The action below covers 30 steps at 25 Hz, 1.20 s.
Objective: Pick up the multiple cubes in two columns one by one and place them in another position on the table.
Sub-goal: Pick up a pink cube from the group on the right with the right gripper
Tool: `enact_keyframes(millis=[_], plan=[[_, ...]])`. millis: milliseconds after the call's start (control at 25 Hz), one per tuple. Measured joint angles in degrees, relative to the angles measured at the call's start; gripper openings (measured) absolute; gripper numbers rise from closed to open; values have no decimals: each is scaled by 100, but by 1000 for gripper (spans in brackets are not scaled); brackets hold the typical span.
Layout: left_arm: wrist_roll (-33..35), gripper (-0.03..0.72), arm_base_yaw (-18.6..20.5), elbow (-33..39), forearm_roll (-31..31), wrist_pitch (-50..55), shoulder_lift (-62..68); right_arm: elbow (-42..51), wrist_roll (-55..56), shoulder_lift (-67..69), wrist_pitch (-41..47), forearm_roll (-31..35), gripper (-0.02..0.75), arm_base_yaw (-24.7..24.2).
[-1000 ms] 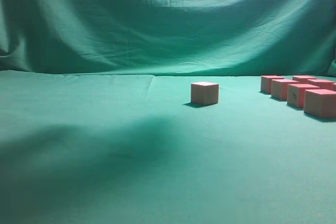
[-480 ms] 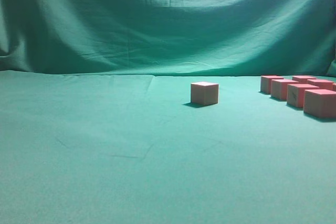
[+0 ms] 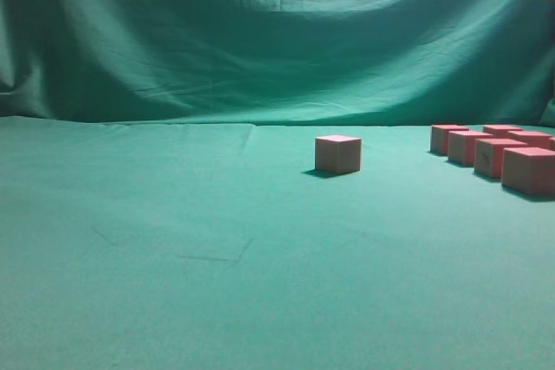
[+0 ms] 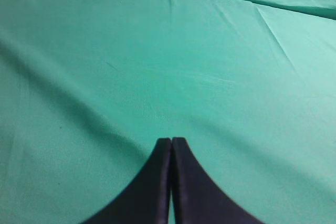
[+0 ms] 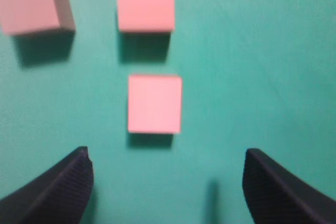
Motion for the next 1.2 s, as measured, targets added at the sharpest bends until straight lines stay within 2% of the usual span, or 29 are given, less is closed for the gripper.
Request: enact_keyframes(millis=[200,680,800,960,1200], plan=[[0,0,0,0,0,0,0,33,10,14,-565,-11,574,0],[0,0,0,0,0,0,0,33,10,948,-1037,-70,574,-9],[0,0,0,0,0,0,0,33,10,977,-1050,-70,459,-9],[0,0,0,0,0,0,0,33,10,977,-1019,-70,261,-9],[0,0,0,0,0,0,0,-21,10,952,-746,4,267,-9]])
